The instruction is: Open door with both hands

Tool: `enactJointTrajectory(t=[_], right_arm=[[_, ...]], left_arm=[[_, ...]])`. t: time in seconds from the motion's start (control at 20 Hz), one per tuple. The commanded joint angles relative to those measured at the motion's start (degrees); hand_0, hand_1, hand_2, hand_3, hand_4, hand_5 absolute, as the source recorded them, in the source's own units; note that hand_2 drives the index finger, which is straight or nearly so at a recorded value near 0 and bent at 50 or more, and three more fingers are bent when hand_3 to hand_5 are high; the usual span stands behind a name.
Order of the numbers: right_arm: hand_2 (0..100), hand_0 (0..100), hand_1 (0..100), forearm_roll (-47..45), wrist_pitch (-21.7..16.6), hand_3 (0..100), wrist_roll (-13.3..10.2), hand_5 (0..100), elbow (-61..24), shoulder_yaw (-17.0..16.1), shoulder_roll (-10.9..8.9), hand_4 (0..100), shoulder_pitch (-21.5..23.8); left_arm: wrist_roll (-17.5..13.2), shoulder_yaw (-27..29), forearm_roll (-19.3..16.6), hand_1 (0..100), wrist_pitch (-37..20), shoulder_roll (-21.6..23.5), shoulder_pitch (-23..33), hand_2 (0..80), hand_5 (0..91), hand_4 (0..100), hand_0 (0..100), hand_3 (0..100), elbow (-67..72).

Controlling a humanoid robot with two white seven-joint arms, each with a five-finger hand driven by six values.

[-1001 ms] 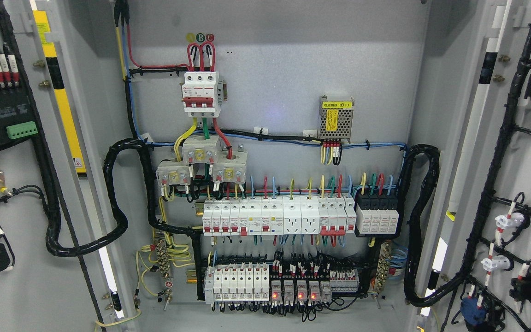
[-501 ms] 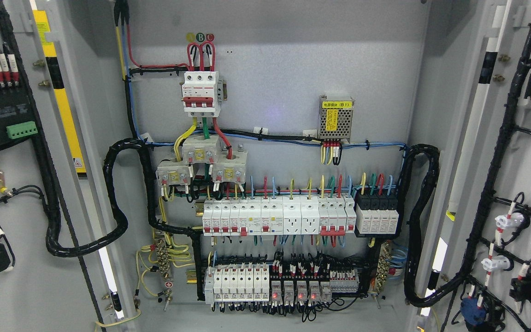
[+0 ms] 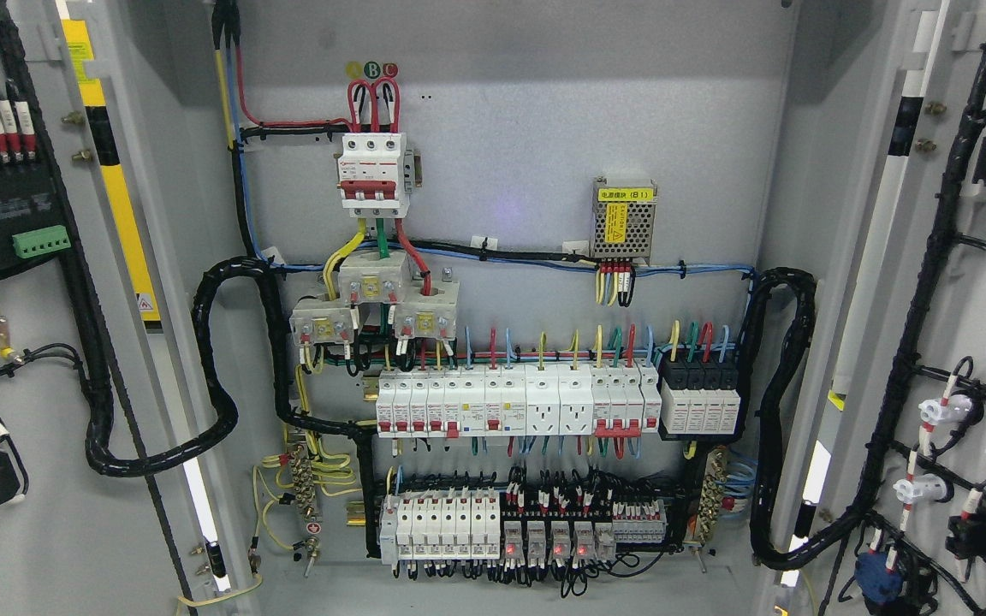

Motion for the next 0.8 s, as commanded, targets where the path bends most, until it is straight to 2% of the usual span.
enactJointTrajectory(t=[0.0,0.05,0.2,0.25,0.3,0.35,0.45,0.6,0.75], right_arm=[[4,0,50,3.5,10.4,0,-1.0,0,25.2,1.2,5.14,0,-2.0],[4,0,50,3.5,12.7,0,-1.0,0,25.1,1.3,5.23,0,-2.1],[4,0,50,3.5,19.0,0,-1.2,0,25.3,1.3,5.76,0,-4.7],[4,0,50,3.5,21.3,0,-2.2,0,25.3,1.4,6.11,0,-5.5],[4,0,50,3.5,22.9,0,-4.8,0,25.3,1.4,6.37,0,-6.5],[4,0,50,3.6,23.7,0,-7.7,0,25.4,1.4,6.46,0,-7.3],[4,0,50,4.1,24.6,0,-10.8,0,25.4,1.4,6.98,0,-8.4],[4,0,50,4.3,26.9,0,-11.0,0,25.6,1.5,7.78,0,-9.7],[4,0,50,4.3,27.0,0,-11.5,0,26.0,1.6,7.78,0,-10.7]], left_arm=[[-5.4,-2.1,-2.0,56,6.3,-3.4,-0.8,0.0,0.0,0,12,0,19.0],[-7.1,-2.1,-1.9,56,7.6,-3.4,-0.8,0.0,0.0,0,12,0,19.1],[-7.9,-2.1,-1.9,56,8.1,-3.3,-0.8,0.0,0.0,0,12,0,19.2],[-7.9,-2.1,-1.9,56,8.2,-3.3,-0.8,0.0,0.0,0,12,0,19.2],[-7.9,-2.1,-1.9,56,8.1,-3.3,-0.8,0.0,0.0,0,12,0,19.2],[-7.9,-2.1,-1.9,56,8.2,-3.3,-0.8,0.0,0.0,0,12,0,19.2],[-7.9,-2.1,-1.9,56,8.2,-3.2,-0.8,0.0,0.0,0,12,0,19.2],[-7.8,-2.2,-2.0,56,8.2,-3.2,-0.9,0.0,0.0,0,12,0,19.1],[-7.5,-2.2,-2.4,56,8.8,-3.1,-1.1,0.0,0.0,0,12,0,18.9]])
